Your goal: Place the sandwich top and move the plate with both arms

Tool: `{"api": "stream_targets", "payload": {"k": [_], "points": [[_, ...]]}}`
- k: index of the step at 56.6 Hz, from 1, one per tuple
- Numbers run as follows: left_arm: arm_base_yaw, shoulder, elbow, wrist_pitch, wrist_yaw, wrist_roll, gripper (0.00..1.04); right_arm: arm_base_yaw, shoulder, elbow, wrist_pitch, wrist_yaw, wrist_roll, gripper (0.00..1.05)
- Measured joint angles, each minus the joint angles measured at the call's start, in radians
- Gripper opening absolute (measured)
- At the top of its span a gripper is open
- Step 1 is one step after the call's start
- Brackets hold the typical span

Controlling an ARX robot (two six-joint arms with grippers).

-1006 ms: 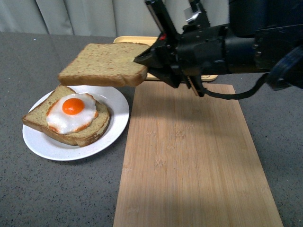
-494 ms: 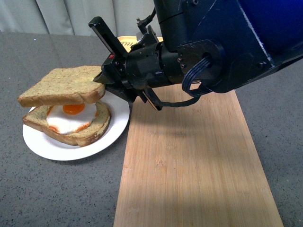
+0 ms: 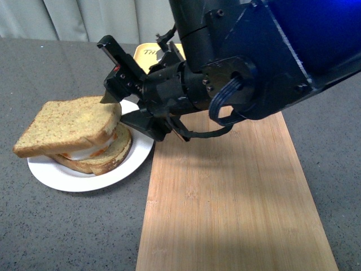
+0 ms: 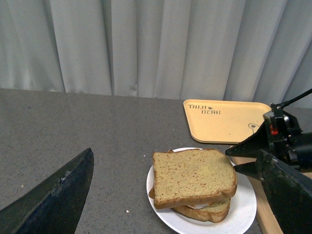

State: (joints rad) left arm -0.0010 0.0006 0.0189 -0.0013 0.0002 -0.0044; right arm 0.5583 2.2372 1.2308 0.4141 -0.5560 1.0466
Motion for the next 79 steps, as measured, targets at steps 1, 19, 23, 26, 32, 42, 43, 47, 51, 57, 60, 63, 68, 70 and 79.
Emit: {"api": "stream_targets", "payload": {"k": [1, 19, 23, 26, 32, 42, 43, 47, 51, 57, 60, 63, 68, 70, 79], "points": [[0.000, 0.000, 0.000, 0.000, 0.000, 0.000, 0.98, -0.005, -0.012, -0.014, 0.007, 0.008, -0.005, 0.49], [0.000, 0.000, 0.000, 0.000, 0.000, 0.000, 0.98, -0.145, -0.297, -0.241, -0.059, 0.220, -0.206, 0.97], [0.000, 0.000, 0.000, 0.000, 0.000, 0.000, 0.98, -0.205, -0.379, -0.338, -0.032, 0.344, -0.315, 0.95], [0.000, 0.000, 0.000, 0.000, -0.002, 0.000, 0.98, -0.220, -0.388, -0.459, 0.285, 0.626, -0.512, 0.85], [0.000, 0.000, 0.000, 0.000, 0.000, 0.000, 0.98, -0.268, -0.446, -0.686, 0.745, 0.837, -0.860, 0.61], [0.000, 0.000, 0.000, 0.000, 0.000, 0.000, 0.98, -0.330, -0.671, -0.851, 0.771, 0.780, -1.012, 0.29], [0.000, 0.000, 0.000, 0.000, 0.000, 0.000, 0.98, -0.336, -0.688, -0.865, 0.769, 0.774, -1.017, 0.26], [0.000, 0.000, 0.000, 0.000, 0.000, 0.000, 0.98, -0.354, -0.734, -0.909, 0.762, 0.753, -1.027, 0.15], [0.000, 0.000, 0.000, 0.000, 0.000, 0.000, 0.98, -0.373, -0.778, -0.952, 0.751, 0.735, -1.035, 0.04], [0.000, 0.000, 0.000, 0.000, 0.000, 0.000, 0.98, -0.406, -0.877, -1.022, 0.721, 0.707, -1.043, 0.01], [0.000, 0.000, 0.000, 0.000, 0.000, 0.000, 0.98, -0.418, -0.917, -1.046, 0.704, 0.695, -1.043, 0.01], [0.000, 0.000, 0.000, 0.000, 0.000, 0.000, 0.98, -0.429, -0.957, -1.069, 0.685, 0.683, -1.043, 0.01], [0.000, 0.000, 0.000, 0.000, 0.000, 0.000, 0.98, -0.444, -1.023, -1.100, 0.650, 0.667, -1.043, 0.01], [0.000, 0.000, 0.000, 0.000, 0.000, 0.000, 0.98, -0.449, -1.048, -1.110, 0.637, 0.661, -1.043, 0.01], [0.000, 0.000, 0.000, 0.000, 0.000, 0.000, 0.98, -0.475, -1.172, -1.155, 0.555, 0.638, -1.043, 0.01]]}}
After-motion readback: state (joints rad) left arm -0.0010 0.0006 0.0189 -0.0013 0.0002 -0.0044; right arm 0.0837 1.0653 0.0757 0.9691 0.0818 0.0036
